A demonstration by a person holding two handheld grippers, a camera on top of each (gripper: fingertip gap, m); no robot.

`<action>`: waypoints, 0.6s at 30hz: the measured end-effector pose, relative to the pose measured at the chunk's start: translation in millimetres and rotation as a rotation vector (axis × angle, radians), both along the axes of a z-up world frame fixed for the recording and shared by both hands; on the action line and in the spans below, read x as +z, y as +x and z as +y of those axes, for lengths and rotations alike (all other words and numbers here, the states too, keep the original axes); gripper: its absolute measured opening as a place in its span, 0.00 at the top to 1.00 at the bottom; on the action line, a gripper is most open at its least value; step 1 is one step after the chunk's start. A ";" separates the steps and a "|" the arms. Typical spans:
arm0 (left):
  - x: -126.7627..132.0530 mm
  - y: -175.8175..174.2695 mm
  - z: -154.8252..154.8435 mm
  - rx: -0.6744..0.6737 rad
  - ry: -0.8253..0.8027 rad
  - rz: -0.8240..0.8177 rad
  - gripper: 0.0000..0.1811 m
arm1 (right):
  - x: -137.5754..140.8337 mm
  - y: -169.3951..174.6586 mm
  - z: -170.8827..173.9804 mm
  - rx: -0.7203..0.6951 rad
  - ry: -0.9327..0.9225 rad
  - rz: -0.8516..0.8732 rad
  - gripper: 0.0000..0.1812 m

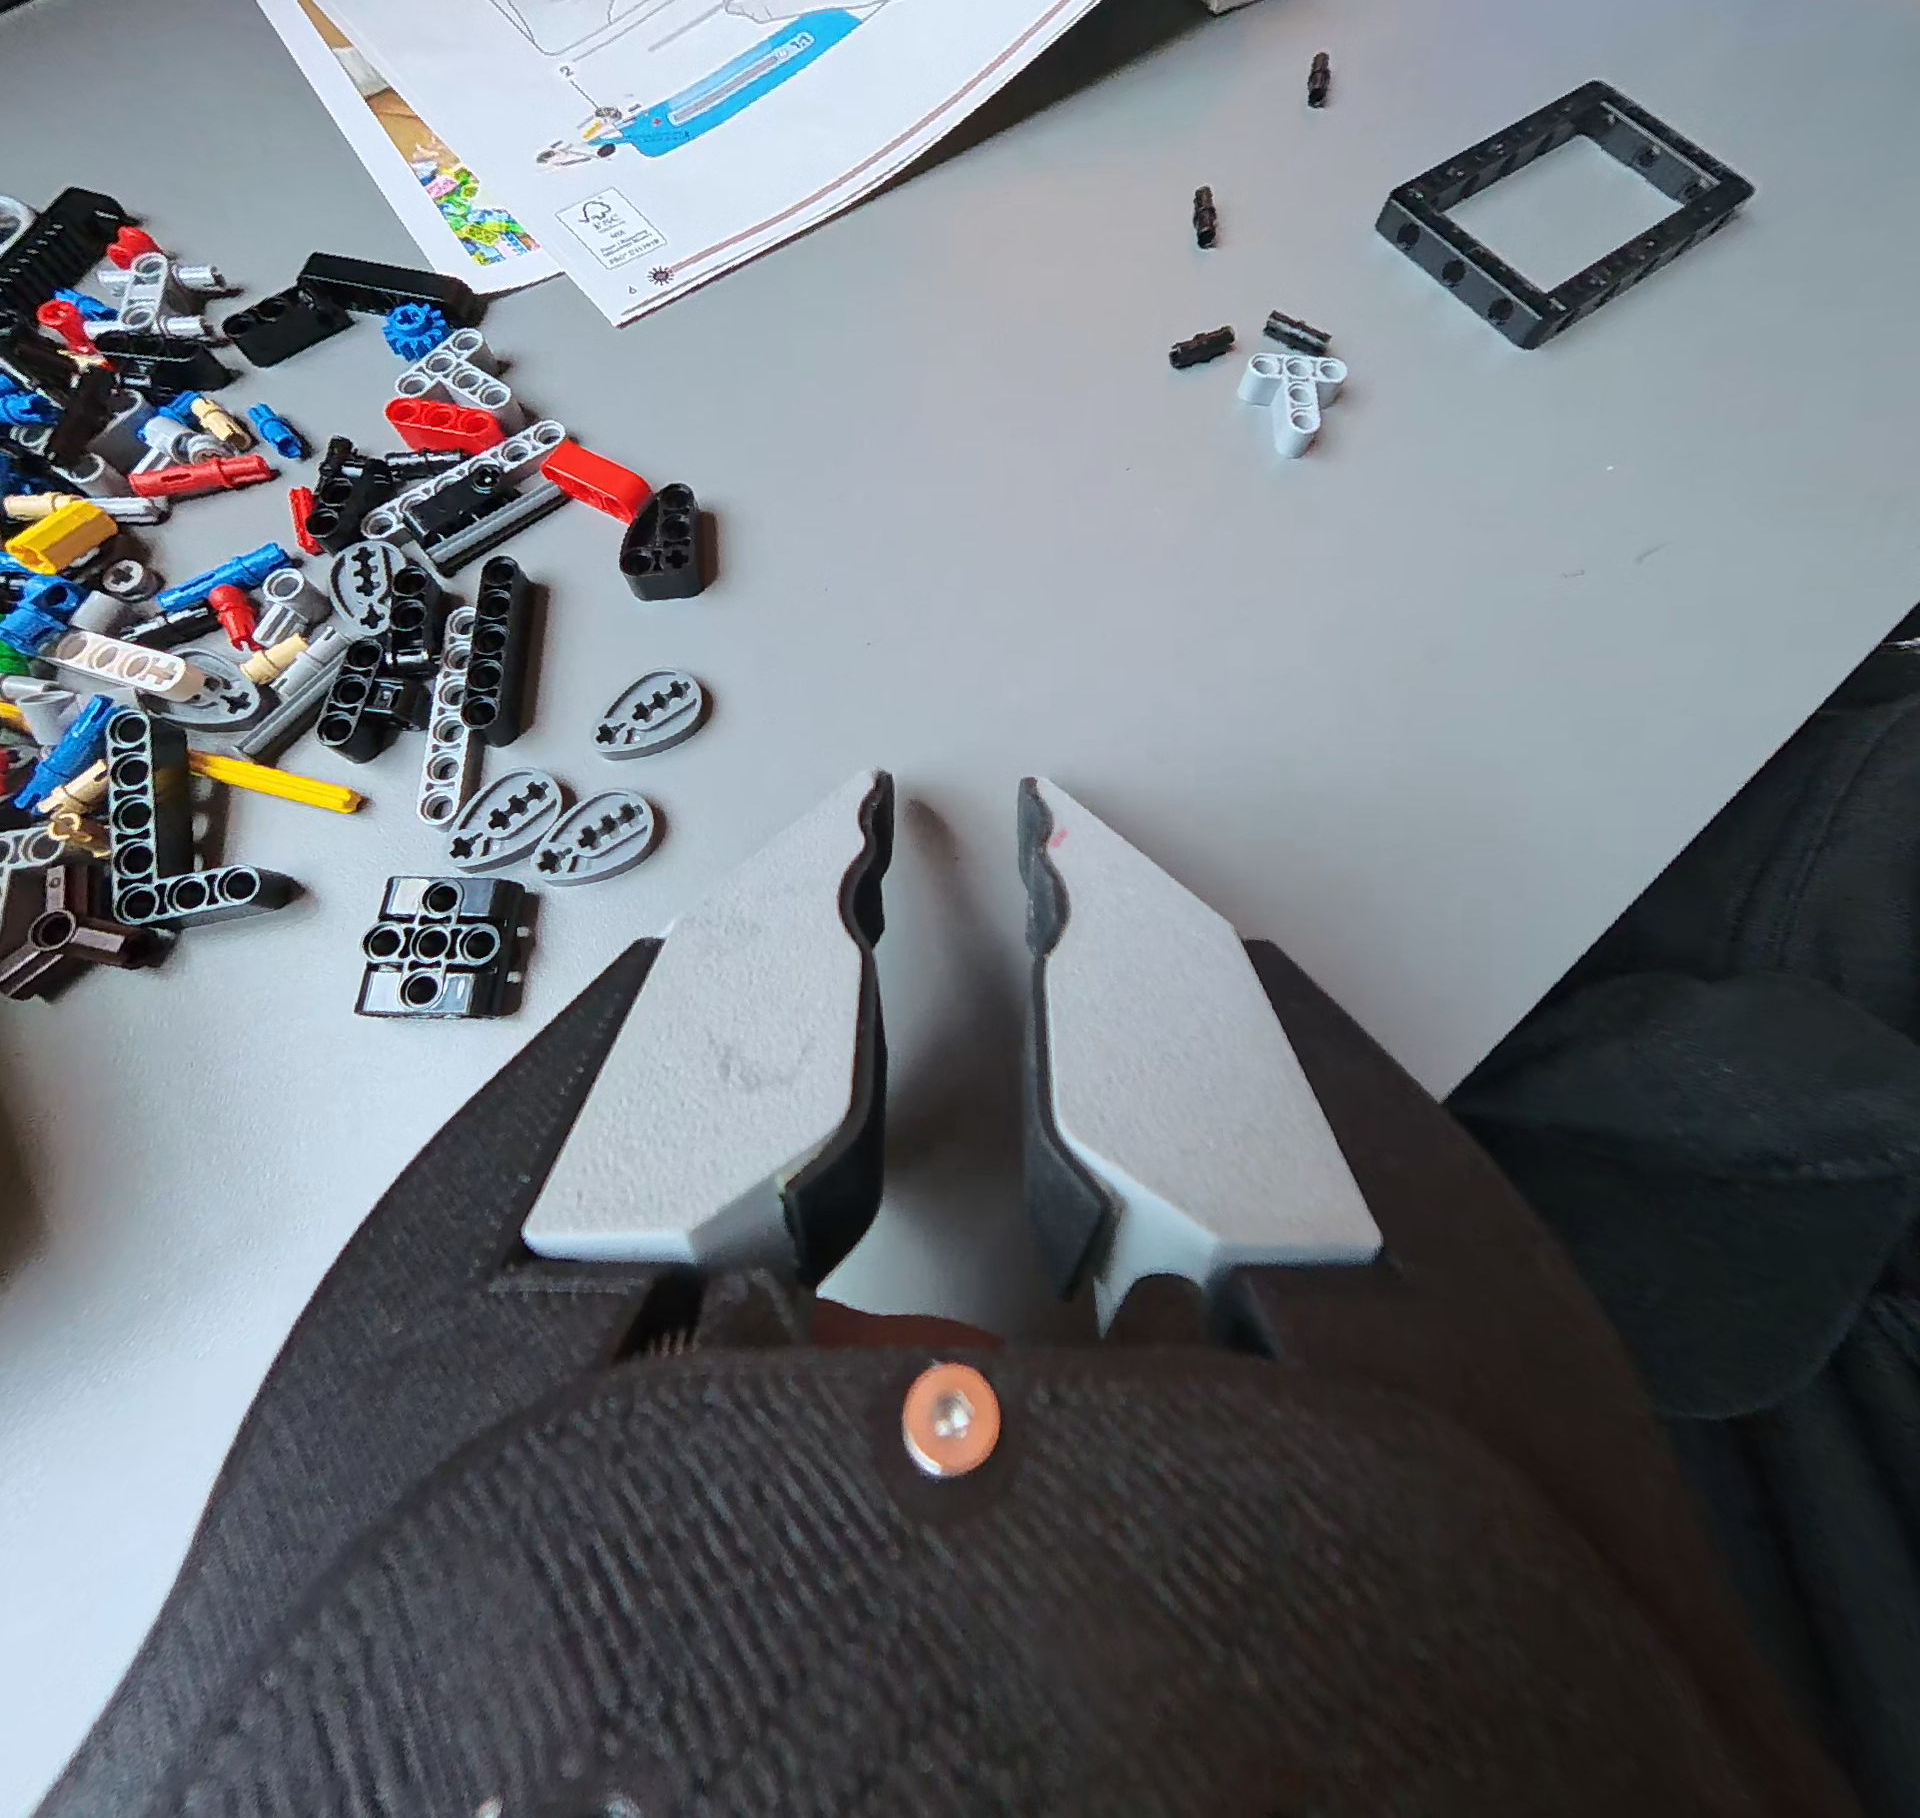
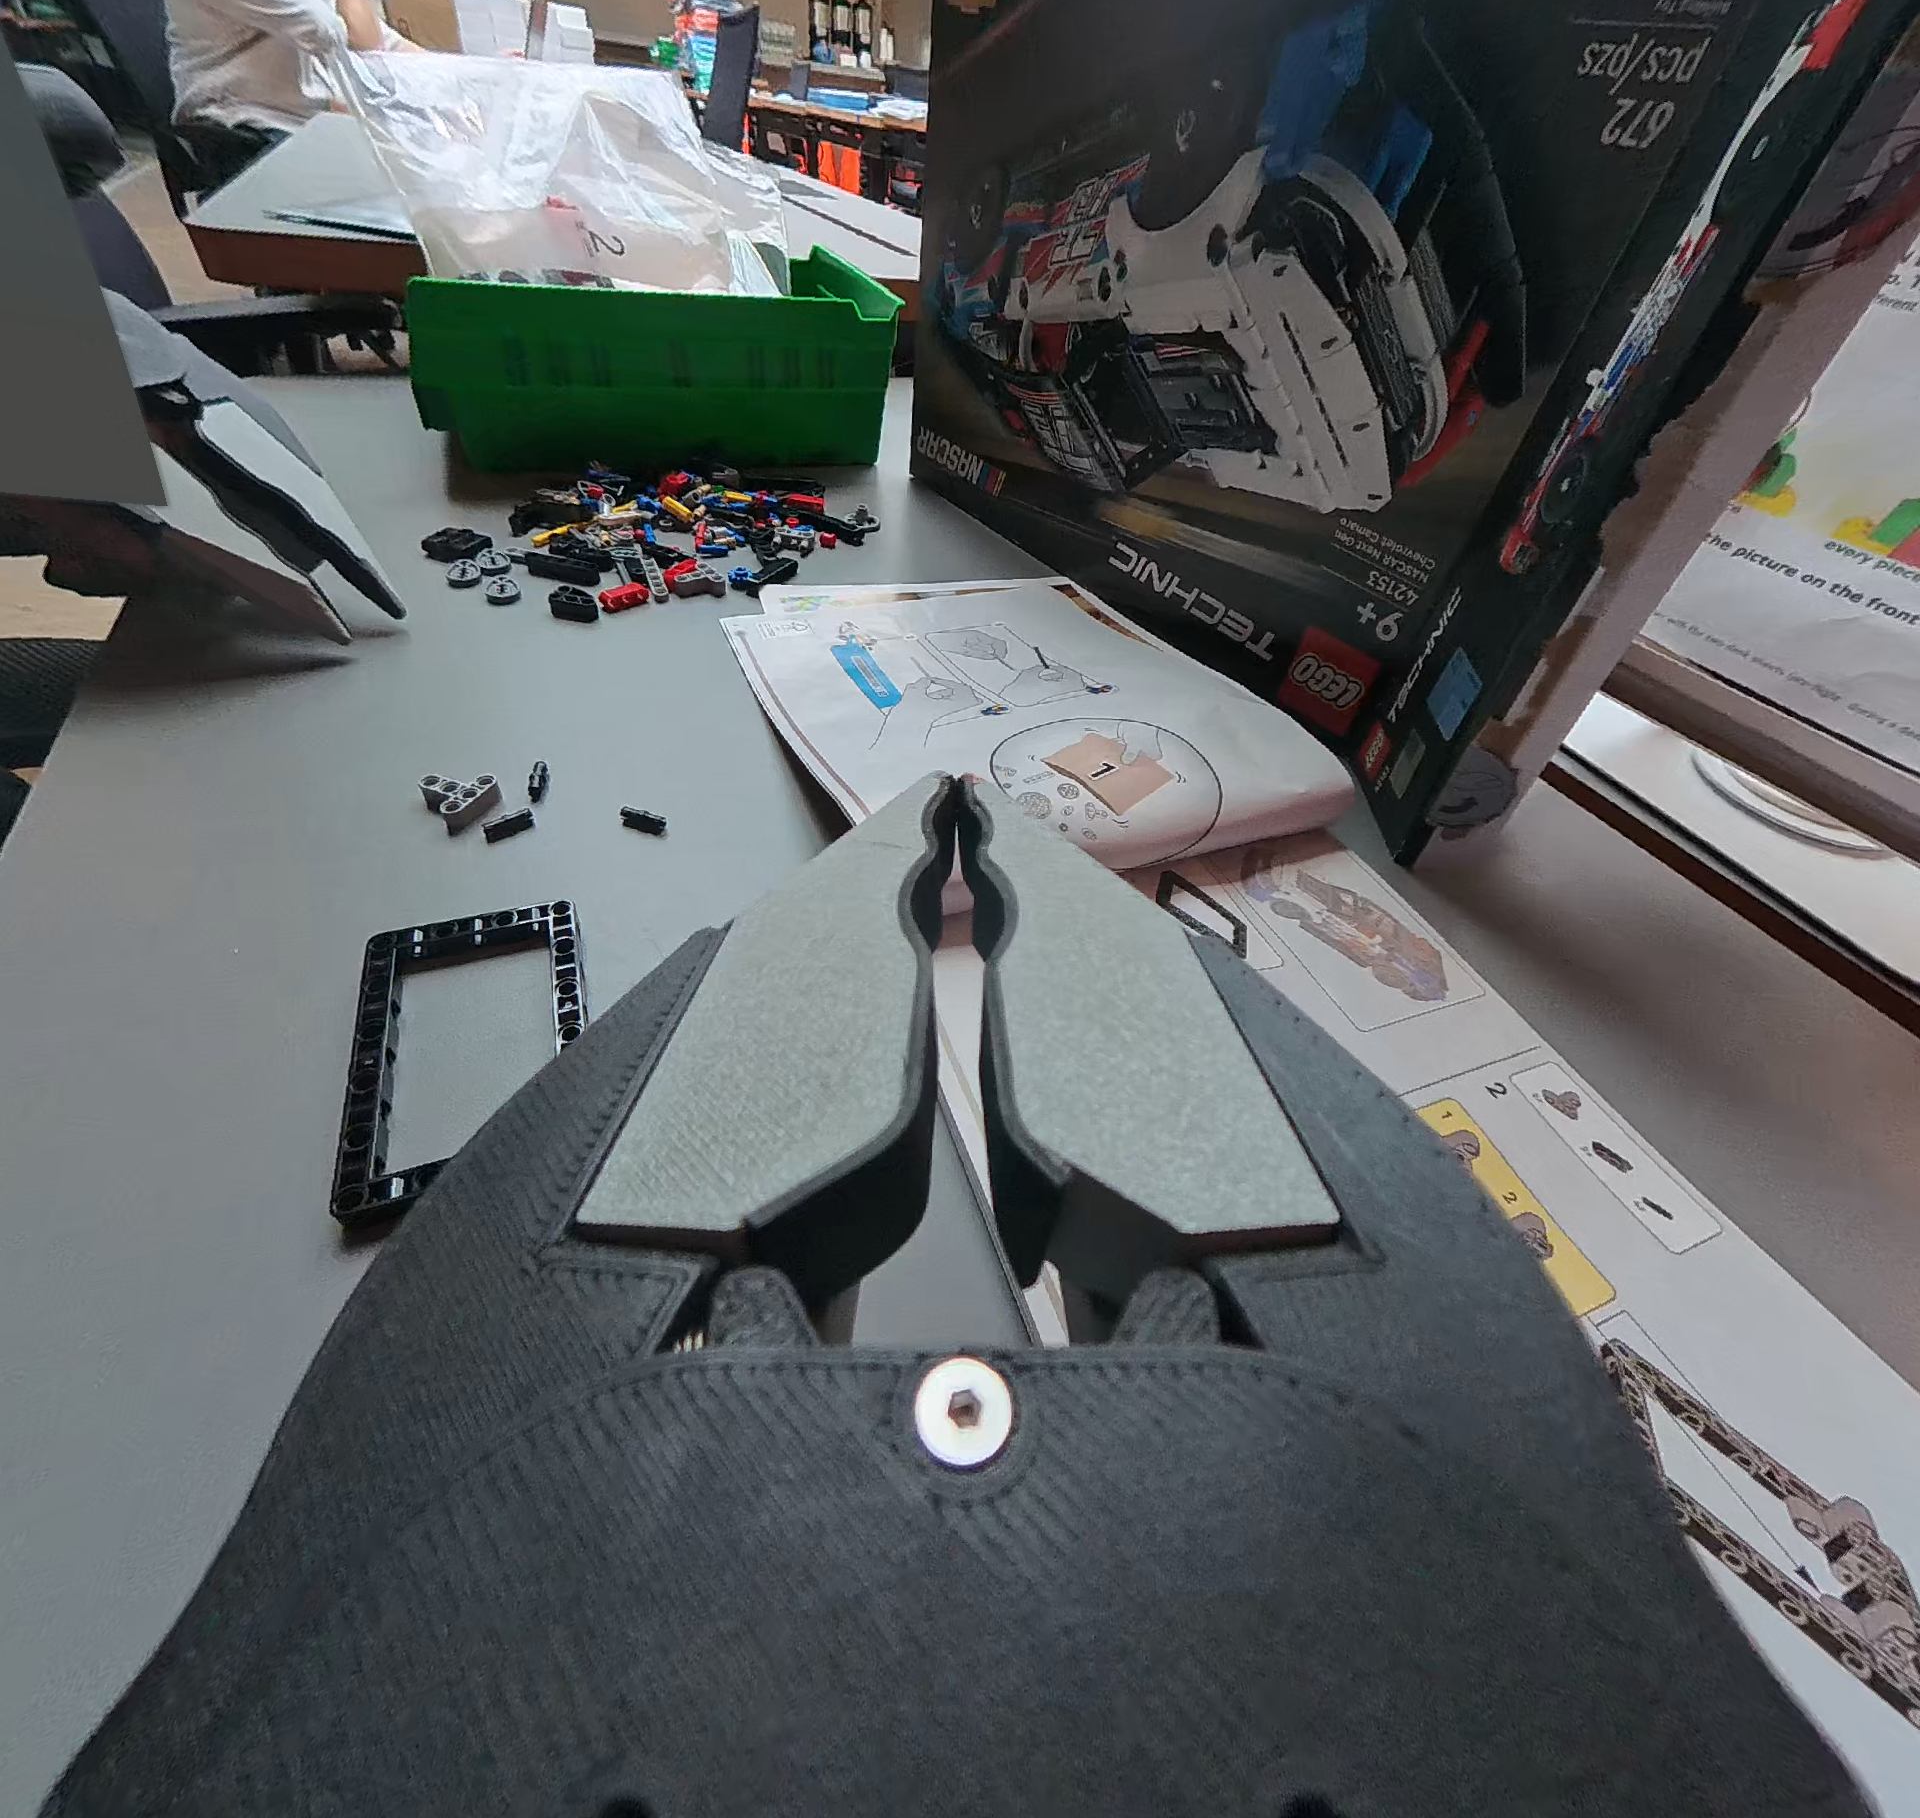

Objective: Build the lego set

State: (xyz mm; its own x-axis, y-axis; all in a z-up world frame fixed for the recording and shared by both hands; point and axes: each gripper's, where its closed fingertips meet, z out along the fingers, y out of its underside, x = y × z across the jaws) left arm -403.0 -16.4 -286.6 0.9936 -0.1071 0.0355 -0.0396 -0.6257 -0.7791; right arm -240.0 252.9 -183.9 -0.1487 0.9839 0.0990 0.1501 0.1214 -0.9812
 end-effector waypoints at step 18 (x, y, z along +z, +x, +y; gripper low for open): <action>66.3 -85.3 66.2 -0.058 -0.042 0.209 0.84 | -11.2 -5.0 -3.0 0.016 -0.012 -0.038 1.00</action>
